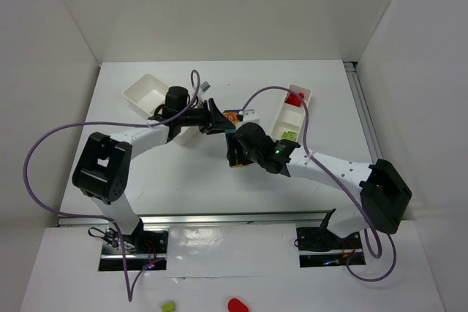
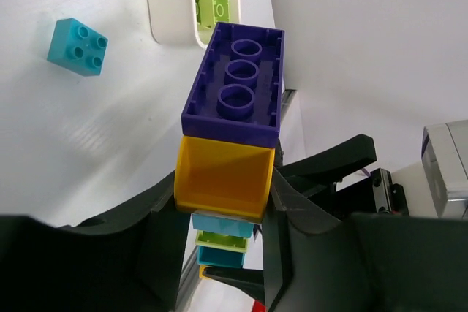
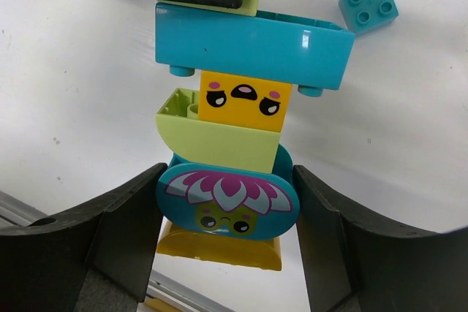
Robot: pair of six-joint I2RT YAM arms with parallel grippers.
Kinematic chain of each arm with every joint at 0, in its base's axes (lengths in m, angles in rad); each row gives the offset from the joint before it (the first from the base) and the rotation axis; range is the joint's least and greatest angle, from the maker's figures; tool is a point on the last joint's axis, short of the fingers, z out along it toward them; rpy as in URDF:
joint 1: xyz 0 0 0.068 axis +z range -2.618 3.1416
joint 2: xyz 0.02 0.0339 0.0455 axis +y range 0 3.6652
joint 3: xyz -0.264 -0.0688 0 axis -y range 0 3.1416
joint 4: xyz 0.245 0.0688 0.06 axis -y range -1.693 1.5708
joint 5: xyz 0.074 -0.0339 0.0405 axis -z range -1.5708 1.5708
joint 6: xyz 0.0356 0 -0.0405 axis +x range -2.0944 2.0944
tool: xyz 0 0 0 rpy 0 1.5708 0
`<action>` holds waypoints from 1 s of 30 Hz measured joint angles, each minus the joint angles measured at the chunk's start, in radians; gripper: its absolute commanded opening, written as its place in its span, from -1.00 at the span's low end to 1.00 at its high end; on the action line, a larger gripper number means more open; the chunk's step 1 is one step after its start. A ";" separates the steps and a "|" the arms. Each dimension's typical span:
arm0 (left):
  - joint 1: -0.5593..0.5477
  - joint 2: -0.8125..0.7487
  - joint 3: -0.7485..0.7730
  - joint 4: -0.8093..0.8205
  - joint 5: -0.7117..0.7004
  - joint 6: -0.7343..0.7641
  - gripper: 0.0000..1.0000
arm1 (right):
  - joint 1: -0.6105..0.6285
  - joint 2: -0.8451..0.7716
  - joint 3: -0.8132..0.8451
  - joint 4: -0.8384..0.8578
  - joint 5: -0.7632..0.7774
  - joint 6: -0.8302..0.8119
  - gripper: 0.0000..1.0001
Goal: Sort the legos into containers by color
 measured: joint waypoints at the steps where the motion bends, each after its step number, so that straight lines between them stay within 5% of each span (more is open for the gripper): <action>1: 0.001 0.000 0.000 0.006 0.002 -0.001 -0.09 | 0.000 0.000 0.000 0.002 0.001 0.000 -0.07; 8: 0.006 0.001 0.000 0.055 0.016 -0.024 -0.53 | -0.002 0.000 0.013 0.003 0.010 0.000 -0.07; 9: 0.007 0.003 0.000 0.061 0.019 -0.024 -0.79 | -0.002 0.000 0.013 0.003 0.010 0.000 0.00; 11: 0.008 0.016 0.006 0.063 0.031 -0.024 -1.00 | -0.002 0.003 0.014 0.002 0.011 0.000 0.55; 14: 0.018 0.056 0.039 0.055 0.053 -0.021 -1.00 | -0.004 0.019 0.027 -0.003 0.011 0.003 0.88; 17: 0.028 0.090 0.071 0.039 0.071 -0.017 -1.00 | -0.004 0.034 0.039 -0.005 0.011 0.003 0.99; 30: 0.072 0.167 0.209 -0.097 0.085 0.098 -1.00 | -0.016 0.055 0.077 -0.019 0.025 0.003 0.96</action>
